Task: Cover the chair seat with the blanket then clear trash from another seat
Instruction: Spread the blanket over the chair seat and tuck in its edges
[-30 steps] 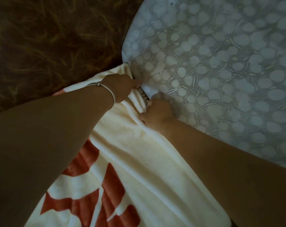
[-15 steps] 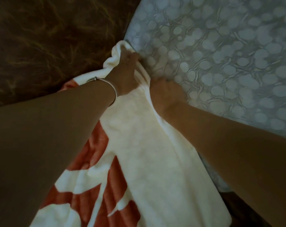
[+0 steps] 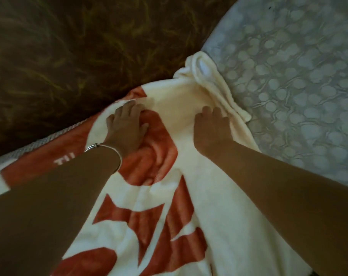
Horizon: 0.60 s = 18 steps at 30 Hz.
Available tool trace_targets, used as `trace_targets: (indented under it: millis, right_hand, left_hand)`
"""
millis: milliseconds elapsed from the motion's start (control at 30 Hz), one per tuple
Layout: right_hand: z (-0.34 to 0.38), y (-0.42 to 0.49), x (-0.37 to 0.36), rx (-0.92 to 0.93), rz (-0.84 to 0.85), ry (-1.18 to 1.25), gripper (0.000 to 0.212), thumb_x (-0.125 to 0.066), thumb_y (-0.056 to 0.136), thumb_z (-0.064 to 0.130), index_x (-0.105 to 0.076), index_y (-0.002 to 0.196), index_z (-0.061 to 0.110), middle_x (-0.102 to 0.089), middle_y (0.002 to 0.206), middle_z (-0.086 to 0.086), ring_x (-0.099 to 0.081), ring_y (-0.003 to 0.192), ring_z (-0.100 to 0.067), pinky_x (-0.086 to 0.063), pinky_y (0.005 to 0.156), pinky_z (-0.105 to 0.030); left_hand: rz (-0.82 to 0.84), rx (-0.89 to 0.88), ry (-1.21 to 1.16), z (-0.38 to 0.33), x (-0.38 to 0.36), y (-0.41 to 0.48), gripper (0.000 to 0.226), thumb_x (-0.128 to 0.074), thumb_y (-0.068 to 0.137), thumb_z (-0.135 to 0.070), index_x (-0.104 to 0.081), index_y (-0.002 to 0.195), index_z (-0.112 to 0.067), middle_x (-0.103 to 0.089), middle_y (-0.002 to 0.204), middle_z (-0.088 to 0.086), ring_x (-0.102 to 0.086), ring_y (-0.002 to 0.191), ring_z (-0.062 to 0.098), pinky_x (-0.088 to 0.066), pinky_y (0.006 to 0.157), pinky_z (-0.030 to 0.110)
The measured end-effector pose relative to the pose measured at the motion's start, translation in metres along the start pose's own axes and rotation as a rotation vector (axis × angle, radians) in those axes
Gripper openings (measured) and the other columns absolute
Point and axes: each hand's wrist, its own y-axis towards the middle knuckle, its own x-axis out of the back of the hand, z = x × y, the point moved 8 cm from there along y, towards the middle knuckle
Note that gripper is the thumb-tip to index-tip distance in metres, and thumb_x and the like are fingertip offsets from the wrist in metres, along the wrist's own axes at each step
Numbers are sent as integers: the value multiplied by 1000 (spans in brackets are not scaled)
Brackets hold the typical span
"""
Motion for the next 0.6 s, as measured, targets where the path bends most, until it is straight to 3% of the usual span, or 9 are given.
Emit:
trace_targets:
  millis: [167, 300, 433, 600]
  right_hand:
    - [29, -15, 3, -1, -70, 42, 36, -39, 89, 9, -48, 124, 4, -42, 132, -16, -38, 121, -35, -36, 95, -43]
    - [94, -25, 18, 102, -223, 116, 39, -29, 87, 13, -57, 111, 1, -54, 120, -21, -48, 110, -38, -40, 86, -45]
    - [169, -33, 21, 222, -158, 90, 38, -36, 92, 13, -47, 129, 9, -44, 137, -14, -37, 127, -34, -34, 102, -45]
    - [252, -51, 16, 366, -68, 126, 48, -45, 86, 6, -42, 134, 10, -43, 135, -14, -40, 123, -33, -40, 98, -41]
  left_hand:
    - [-101, 234, -39, 89, 18, -33, 45, -44, 90, -8, -37, 134, -10, -34, 140, 18, -31, 130, 37, -25, 106, 53]
    - [-13, 417, -94, 166, 17, -55, 43, -49, 87, -7, -44, 130, -8, -43, 135, 22, -37, 127, 41, -32, 107, 54]
    - [100, 344, -29, 215, 15, -67, 28, -43, 89, -6, -58, 113, -2, -58, 120, 27, -53, 114, 44, -40, 101, 52]
    - [242, 284, -24, 258, 30, -85, 33, -37, 97, -11, -56, 119, 4, -55, 127, 27, -52, 119, 41, -40, 102, 44]
